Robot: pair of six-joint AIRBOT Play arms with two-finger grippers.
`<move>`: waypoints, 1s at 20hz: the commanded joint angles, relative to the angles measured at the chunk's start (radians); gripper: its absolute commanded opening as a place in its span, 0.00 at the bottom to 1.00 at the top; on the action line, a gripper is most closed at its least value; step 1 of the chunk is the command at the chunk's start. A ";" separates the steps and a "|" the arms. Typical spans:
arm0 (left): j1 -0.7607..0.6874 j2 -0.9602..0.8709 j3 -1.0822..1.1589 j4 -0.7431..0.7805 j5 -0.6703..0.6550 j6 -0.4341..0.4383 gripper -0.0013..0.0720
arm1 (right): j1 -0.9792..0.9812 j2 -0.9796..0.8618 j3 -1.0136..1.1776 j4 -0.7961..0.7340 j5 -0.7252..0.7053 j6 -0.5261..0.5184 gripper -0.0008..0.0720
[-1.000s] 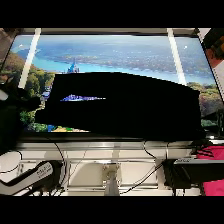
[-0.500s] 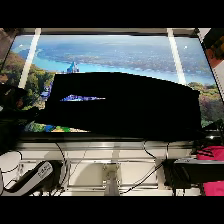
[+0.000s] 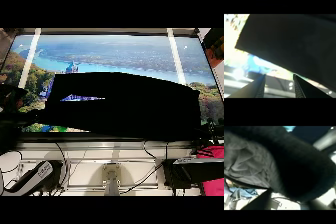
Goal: Fold the clothes and pants, and hang the long-sleeved shirts on hangers.
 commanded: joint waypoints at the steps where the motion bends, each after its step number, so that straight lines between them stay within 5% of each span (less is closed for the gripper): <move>1: 0.053 0.000 -0.009 0.055 -0.034 -0.035 0.59 | 0.013 -0.007 -0.003 0.049 0.000 -0.074 0.11; 2: 0.079 0.000 -0.019 0.045 -0.040 -0.035 0.59 | 0.013 -0.007 -0.003 0.049 0.005 -0.088 0.04; 7: 0.179 -0.047 -0.105 0.029 -0.056 -0.035 0.62 | 0.013 -0.007 -0.003 0.111 0.012 -0.098 0.04; 12: 0.203 -0.126 -0.111 -0.172 0.109 -0.034 0.62 | 0.013 -0.007 -0.003 0.137 0.023 -0.098 0.04; 15: 0.203 -0.182 -0.111 -0.325 0.131 0.042 0.62 | 0.013 -0.007 -0.003 0.148 0.027 -0.098 0.04; 20: 0.200 -0.248 -0.111 -0.345 0.176 0.055 0.62 | 0.013 -0.007 -0.003 0.154 0.026 -0.098 0.04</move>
